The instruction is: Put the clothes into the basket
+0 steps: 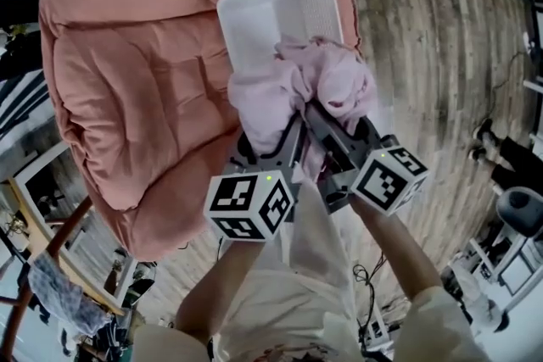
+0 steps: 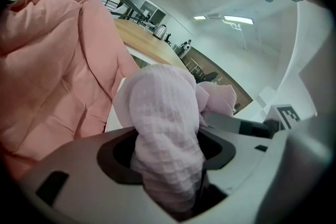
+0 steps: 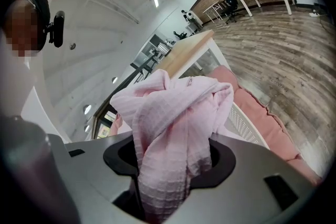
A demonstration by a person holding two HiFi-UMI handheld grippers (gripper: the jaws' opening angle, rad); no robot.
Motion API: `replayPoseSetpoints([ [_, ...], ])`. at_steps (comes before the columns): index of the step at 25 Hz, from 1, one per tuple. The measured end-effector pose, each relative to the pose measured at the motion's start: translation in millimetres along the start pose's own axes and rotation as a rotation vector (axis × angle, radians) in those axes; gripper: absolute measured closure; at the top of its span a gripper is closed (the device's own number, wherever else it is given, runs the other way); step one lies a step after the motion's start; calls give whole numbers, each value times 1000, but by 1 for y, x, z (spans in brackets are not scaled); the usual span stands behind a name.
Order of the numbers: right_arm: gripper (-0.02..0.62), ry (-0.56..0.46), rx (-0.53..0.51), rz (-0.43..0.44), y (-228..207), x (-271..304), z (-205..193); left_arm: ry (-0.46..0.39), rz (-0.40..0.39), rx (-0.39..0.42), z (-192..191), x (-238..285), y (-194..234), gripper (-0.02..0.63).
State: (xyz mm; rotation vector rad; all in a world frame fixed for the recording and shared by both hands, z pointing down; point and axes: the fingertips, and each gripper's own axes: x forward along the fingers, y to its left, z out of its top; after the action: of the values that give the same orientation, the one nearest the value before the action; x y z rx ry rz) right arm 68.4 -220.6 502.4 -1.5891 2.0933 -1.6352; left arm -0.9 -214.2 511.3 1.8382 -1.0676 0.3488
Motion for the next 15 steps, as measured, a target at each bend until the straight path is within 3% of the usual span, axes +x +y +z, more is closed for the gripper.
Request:
replayPoseSetpoints([
  [10, 353, 37, -15, -50, -46, 39, -12, 34, -9, -45, -20, 49, 35, 331],
  [15, 353, 55, -29, -82, -70, 57, -12, 62, 24, -32, -26, 75, 48, 331],
])
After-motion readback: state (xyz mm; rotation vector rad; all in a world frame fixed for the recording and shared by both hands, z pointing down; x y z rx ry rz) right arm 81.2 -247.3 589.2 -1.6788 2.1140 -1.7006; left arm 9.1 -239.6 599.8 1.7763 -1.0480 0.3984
